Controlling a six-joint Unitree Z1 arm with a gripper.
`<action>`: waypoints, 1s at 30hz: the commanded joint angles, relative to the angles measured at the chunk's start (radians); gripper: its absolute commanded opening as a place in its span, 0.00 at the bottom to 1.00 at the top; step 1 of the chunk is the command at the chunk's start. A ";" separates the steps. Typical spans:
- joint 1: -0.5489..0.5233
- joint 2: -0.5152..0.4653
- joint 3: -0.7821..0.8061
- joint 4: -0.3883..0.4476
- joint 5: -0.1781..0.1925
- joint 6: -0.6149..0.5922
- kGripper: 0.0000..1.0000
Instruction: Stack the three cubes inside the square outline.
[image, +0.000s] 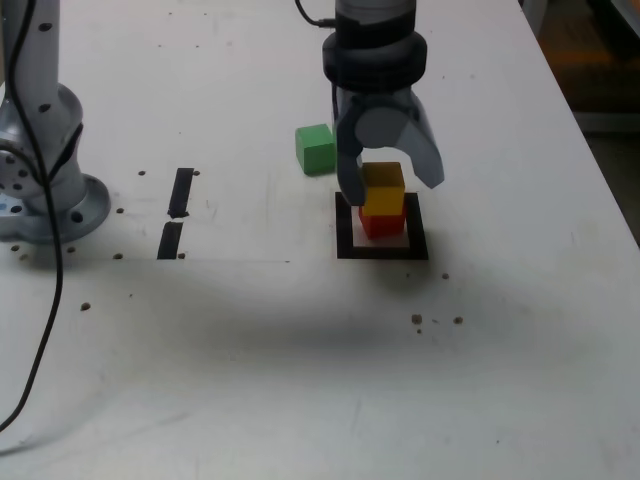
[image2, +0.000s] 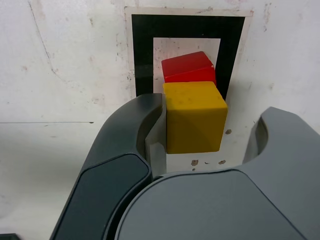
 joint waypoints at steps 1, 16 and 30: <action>-0.002 -0.015 -0.003 -0.005 0.006 0.001 0.72; 0.006 -0.127 0.046 0.075 0.165 -0.058 0.92; 0.181 -0.153 0.171 0.047 0.111 0.016 0.99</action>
